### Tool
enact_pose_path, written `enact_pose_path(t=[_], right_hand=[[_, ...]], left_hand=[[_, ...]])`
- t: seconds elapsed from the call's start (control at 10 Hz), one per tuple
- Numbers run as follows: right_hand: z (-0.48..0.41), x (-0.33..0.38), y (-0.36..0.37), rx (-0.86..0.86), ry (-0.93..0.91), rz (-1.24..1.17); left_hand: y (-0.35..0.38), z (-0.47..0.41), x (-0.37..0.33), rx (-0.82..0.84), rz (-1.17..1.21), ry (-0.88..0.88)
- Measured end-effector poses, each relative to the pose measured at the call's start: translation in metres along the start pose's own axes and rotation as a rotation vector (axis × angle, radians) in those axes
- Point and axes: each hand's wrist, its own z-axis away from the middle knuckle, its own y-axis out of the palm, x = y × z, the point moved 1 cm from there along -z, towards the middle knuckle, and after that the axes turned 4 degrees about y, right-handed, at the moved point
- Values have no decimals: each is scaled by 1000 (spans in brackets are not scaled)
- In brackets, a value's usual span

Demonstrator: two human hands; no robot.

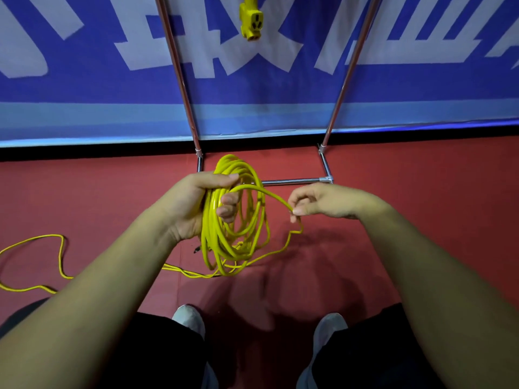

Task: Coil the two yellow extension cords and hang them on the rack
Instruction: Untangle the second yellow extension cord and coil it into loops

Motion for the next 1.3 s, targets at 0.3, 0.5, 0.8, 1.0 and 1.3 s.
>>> enact_pose_path(t=[0.3,0.5,0.8,1.0,1.3], right_hand=[[-6,22,-1,-382,-143,-578],[6,60,11,-419,-224,-367],[8,70,17,-385,-308,-36],[-4,7,0,-293,-40,59],[-4,43,-1,-535,-210,-349]], left_hand=[[-20,4,-1,-65,-273,52],[3,13,2,-24,-198,49],[-6,6,6,163,29,-11],[-14,10,-9,145,150,76],[-4,16,-6,-64,-125,30]])
